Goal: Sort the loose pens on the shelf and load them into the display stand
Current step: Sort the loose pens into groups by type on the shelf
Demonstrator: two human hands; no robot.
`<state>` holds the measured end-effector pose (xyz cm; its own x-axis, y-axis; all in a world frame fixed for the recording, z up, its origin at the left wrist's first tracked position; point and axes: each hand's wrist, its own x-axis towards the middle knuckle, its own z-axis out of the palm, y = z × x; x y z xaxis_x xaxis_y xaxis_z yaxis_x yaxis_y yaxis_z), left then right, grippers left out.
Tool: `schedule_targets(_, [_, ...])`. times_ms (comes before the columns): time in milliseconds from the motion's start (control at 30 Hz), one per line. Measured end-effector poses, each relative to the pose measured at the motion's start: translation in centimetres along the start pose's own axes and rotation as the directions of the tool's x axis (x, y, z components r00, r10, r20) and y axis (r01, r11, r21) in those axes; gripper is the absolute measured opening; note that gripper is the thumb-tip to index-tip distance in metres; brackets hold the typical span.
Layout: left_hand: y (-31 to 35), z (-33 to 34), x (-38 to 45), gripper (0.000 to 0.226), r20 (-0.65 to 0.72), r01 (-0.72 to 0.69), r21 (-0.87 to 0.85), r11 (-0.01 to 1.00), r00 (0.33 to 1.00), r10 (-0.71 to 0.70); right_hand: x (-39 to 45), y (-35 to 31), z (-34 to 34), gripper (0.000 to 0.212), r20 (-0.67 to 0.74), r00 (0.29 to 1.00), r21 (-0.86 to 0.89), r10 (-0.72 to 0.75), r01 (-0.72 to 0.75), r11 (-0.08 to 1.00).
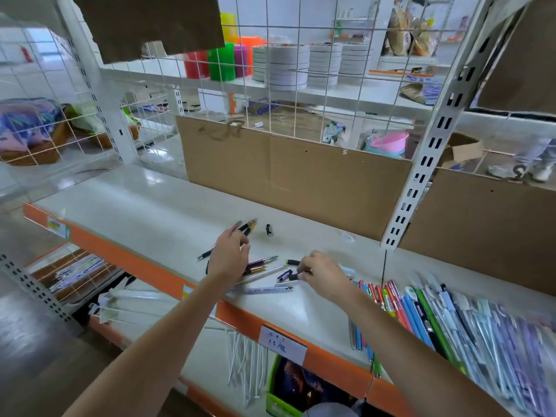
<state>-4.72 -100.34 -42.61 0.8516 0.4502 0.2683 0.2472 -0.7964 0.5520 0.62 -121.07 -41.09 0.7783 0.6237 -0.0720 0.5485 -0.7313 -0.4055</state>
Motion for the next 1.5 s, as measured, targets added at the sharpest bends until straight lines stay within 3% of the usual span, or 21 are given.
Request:
schedule_targets(100, [-0.7,0.5,2.2,0.020,-0.013,0.046,0.074,0.996,0.999,-0.045,0.0,0.6,-0.1,0.020,0.044,0.999,0.073,-0.018,0.015,0.997])
schedule_targets(233, [-0.2,1.1,3.9,0.033,0.137,0.096,0.261,0.961,0.981,-0.135,-0.4,1.2,-0.5,0.018,0.123,0.990,0.056,-0.063,0.057,0.997])
schedule_targets(367, [0.5,0.9,3.5,0.025,0.191,0.103,0.327,0.939,0.966,-0.173,-1.3,1.7,-1.0,0.017,0.048,0.998,0.145,-0.033,0.026,0.989])
schedule_targets(467, [0.6,0.4,2.2,0.026,0.145,0.008,0.427,0.904,0.986,-0.077,-2.0,1.8,-1.5,0.017,-0.039,0.997,0.302,0.071,-0.056,0.952])
schedule_targets(533, [1.0,0.0,0.8,0.018,0.122,-0.052,0.342,0.938,0.993,0.011,-2.5,1.8,-1.7,0.015,-0.046,0.980,0.548,0.192,-0.135,0.825])
schedule_targets(567, [1.3,-0.2,-0.1,0.010,0.122,-0.053,0.193,0.980,0.992,0.029,-2.7,1.7,-1.9,0.014,-0.034,0.973,0.670,0.228,-0.147,0.728])
schedule_targets(633, [2.0,-0.7,-2.2,0.009,0.177,-0.054,-0.089,0.995,0.982,0.069,-3.1,1.3,-2.3,0.008,-0.018,0.970,0.854,0.244,-0.112,0.508])
schedule_targets(700, [2.9,-1.2,-3.9,0.009,0.217,-0.101,-0.186,0.977,0.966,0.141,-3.4,0.9,-2.7,0.001,-0.038,0.969,0.939,0.246,-0.049,0.339])
schedule_targets(867, [4.6,-2.1,-5.8,0.005,0.194,-0.106,-0.213,0.971,0.970,0.148,-4.4,-0.3,-3.6,0.005,-0.074,0.966,0.987,0.248,0.036,0.156])
schedule_targets(1000, [5.1,-2.9,-6.3,0.004,0.208,-0.115,-0.219,0.969,0.965,0.162,-5.1,-0.8,-4.1,0.005,-0.071,0.972,0.993,0.224,0.047,0.111])
schedule_targets(1067, [5.3,-3.3,-6.5,0.008,0.222,-0.145,-0.235,0.961,0.955,0.198,-5.4,-0.9,-4.4,0.003,-0.072,0.973,0.993,0.219,0.048,0.112])
schedule_targets(1133, [5.3,-3.5,-6.7,0.012,0.231,-0.169,-0.253,0.953,0.945,0.229,-5.5,-1.0,-4.6,0.002,-0.072,0.966,0.982,0.247,0.026,0.187])
schedule_targets(1200, [4.9,-3.8,-6.7,0.011,0.215,-0.148,-0.249,0.957,0.955,0.204,-5.6,-1.1,-4.8,0.007,-0.102,0.962,0.905,0.252,-0.015,0.424])
schedule_targets(1267, [4.6,-4.0,-6.6,0.010,0.215,-0.156,-0.246,0.957,0.954,0.211,-5.7,-1.0,-4.9,0.007,-0.149,0.972,0.679,0.180,-0.032,0.733])
schedule_targets(1300, [4.5,-4.1,-6.7,0.009,0.219,-0.161,-0.237,0.958,0.952,0.214,-5.9,-1.0,-4.9,0.011,-0.162,0.977,0.582,0.136,-0.017,0.813])
schedule_targets(1500, [4.5,-5.1,-6.9,0.007,0.205,-0.209,-0.193,0.959,0.947,0.248,-6.4,-1.6,-5.3,0.011,-0.262,0.964,0.540,0.056,0.099,0.836])
